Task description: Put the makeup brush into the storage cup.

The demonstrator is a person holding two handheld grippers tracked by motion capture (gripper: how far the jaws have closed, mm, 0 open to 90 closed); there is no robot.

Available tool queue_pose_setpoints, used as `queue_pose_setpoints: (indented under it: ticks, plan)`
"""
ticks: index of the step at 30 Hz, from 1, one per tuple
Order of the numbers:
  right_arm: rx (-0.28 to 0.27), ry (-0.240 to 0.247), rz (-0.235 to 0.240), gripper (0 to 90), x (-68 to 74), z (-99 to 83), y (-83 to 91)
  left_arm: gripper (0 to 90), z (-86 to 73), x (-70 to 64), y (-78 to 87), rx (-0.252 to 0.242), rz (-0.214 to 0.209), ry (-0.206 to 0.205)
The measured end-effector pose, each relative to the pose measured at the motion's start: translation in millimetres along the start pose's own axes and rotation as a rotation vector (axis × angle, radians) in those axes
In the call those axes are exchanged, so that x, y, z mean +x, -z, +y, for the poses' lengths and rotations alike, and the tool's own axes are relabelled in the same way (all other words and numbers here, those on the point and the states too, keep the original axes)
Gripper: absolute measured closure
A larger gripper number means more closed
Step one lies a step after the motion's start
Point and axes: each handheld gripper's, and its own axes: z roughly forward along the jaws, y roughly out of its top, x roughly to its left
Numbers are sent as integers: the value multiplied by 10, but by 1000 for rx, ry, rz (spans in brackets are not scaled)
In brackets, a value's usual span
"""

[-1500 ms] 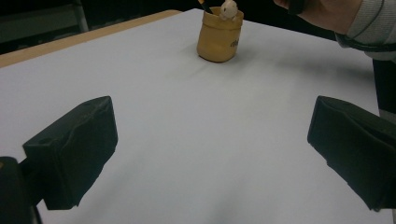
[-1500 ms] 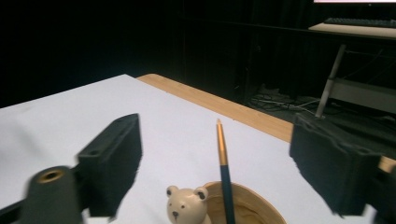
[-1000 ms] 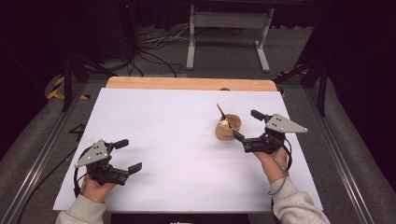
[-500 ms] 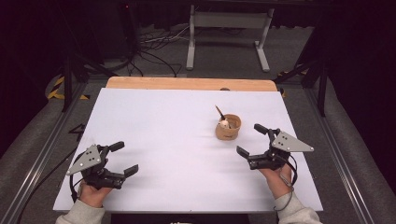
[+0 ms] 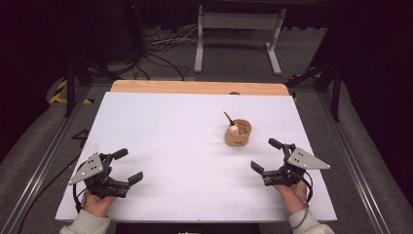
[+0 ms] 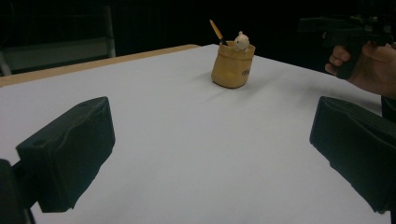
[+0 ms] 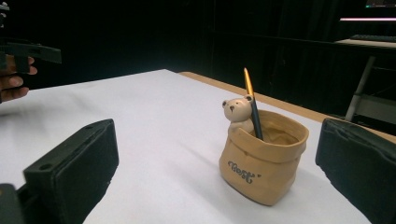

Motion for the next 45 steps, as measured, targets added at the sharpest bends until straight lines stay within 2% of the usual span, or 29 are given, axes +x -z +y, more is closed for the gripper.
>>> queue_pose_setpoints:
  ticks: [6, 19, 20, 25, 45]
  plan:
    - [16, -3, -11, 0, 3, -87, 27, 3, -59, 59, 9, -3, 12, 24]
    - [60, -1, -43, 0, -3, -238, 0, 3, -119, 68, -31, 26, 84, -7]
    - [62, -10, -59, 0, -17, -261, -8, 3, -123, 64, -40, 26, 93, -6]
    - [64, -31, -85, 0, -47, -293, -9, 4, -127, 65, -49, 31, 97, -6]
    - [67, -14, -104, 0, -33, -276, -6, 6, -131, 63, -67, 38, 88, -5]
